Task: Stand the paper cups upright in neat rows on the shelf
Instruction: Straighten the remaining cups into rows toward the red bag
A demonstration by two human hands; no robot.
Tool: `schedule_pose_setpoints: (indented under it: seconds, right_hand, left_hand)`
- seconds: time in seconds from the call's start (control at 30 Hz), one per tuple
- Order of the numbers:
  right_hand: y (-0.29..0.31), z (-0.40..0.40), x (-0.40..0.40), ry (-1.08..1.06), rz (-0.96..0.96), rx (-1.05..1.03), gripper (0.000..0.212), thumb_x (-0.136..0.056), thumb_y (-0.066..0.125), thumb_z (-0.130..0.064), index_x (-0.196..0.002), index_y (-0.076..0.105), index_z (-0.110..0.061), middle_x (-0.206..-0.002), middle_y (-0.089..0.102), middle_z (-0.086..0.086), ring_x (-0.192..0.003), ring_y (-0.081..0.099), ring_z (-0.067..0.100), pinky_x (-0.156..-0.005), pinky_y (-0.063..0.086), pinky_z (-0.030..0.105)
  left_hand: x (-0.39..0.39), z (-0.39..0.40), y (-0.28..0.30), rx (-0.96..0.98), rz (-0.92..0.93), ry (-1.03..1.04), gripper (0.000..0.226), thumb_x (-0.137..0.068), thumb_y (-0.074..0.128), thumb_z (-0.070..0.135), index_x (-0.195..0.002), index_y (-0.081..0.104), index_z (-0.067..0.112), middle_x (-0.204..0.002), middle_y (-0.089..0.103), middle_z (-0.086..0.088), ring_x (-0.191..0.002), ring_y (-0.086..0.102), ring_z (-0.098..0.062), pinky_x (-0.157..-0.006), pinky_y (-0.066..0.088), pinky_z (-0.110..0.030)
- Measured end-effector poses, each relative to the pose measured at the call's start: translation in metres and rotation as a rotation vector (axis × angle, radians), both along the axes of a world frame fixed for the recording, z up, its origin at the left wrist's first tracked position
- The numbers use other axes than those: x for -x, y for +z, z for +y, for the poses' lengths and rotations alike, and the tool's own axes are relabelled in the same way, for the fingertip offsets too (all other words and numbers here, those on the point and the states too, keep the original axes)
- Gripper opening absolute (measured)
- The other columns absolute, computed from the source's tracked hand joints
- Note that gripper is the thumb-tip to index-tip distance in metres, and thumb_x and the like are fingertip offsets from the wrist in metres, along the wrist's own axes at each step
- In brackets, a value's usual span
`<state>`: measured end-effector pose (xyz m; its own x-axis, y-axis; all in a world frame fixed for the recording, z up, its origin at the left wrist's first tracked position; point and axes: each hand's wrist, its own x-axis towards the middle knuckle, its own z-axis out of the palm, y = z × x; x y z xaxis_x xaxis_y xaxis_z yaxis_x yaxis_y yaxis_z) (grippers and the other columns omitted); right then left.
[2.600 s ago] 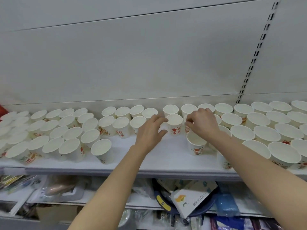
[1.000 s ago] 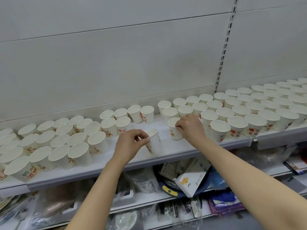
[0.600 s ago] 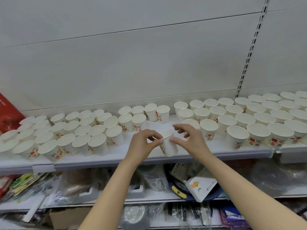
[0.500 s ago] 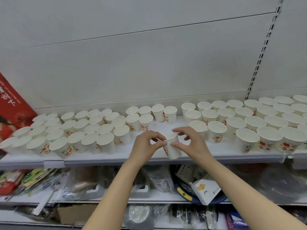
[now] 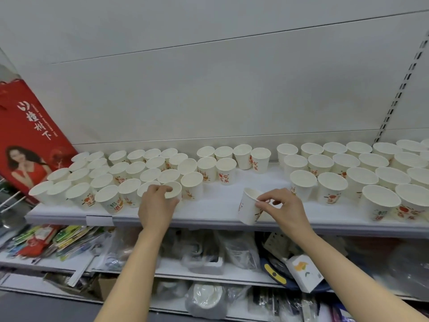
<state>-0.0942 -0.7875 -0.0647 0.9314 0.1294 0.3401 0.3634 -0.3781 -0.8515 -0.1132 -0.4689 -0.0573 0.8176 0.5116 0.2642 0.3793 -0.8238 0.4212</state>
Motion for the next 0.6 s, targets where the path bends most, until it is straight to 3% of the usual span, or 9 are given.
schedule_pose_setpoints:
  seconds: [0.13, 0.23, 0.37, 0.47, 0.6]
  right_hand:
    - [0.001, -0.01, 0.005, -0.025, -0.003, 0.007, 0.012, -0.079, 0.075, -0.019, -0.078, 0.071, -0.03, -0.085, 0.068, -0.017, -0.088, 0.054, 0.006, -0.077, 0.046, 0.034]
    - [0.003, -0.027, 0.008, -0.062, -0.005, -0.015, 0.014, -0.079, 0.074, -0.019, -0.077, 0.071, -0.032, -0.083, 0.067, -0.02, -0.087, 0.055, 0.005, -0.076, 0.046, 0.03]
    - [0.007, -0.062, 0.013, -0.164, -0.037, -0.001, 0.009, -0.079, 0.074, -0.016, -0.079, 0.072, -0.025, -0.083, 0.068, -0.015, -0.084, 0.055, 0.003, -0.077, 0.044, 0.027]
    - [0.012, -0.093, 0.018, -0.24, -0.072, 0.009, 0.006, -0.08, 0.073, -0.014, -0.08, 0.073, -0.02, -0.082, 0.068, -0.015, -0.083, 0.055, 0.001, -0.076, 0.044, 0.024]
    - [0.013, -0.131, 0.024, -0.299, -0.076, -0.015, 0.008, -0.081, 0.072, -0.009, -0.08, 0.073, -0.016, -0.081, 0.067, -0.012, -0.081, 0.056, -0.002, -0.072, 0.041, 0.013]
  left_hand:
    - [-0.008, 0.004, 0.0, -0.11, 0.157, 0.0, 0.018, -0.089, 0.061, 0.035, -0.102, 0.072, 0.027, -0.104, 0.067, 0.001, -0.093, 0.06, -0.023, -0.068, 0.05, -0.033]
    - [0.005, -0.01, 0.005, -0.062, 0.017, -0.03, 0.012, -0.089, 0.063, 0.034, -0.095, 0.071, 0.026, -0.092, 0.068, 0.002, -0.085, 0.06, -0.024, -0.065, 0.046, -0.031]
    - [0.007, -0.072, 0.02, 0.173, -0.143, -0.363, 0.005, -0.088, 0.068, 0.031, -0.085, 0.068, 0.026, -0.083, 0.067, 0.011, -0.076, 0.059, -0.01, -0.065, 0.047, -0.031]
    - [-0.011, -0.133, 0.023, 0.342, -0.089, -0.631, 0.003, -0.086, 0.071, 0.027, -0.085, 0.069, 0.025, -0.086, 0.066, 0.014, -0.08, 0.058, -0.003, -0.067, 0.043, -0.02]
    - [-0.034, -0.196, 0.011, 0.321, 0.037, -0.817, 0.005, -0.088, 0.069, 0.032, -0.089, 0.065, 0.029, -0.095, 0.063, 0.012, -0.085, 0.057, -0.002, -0.073, 0.043, -0.02]
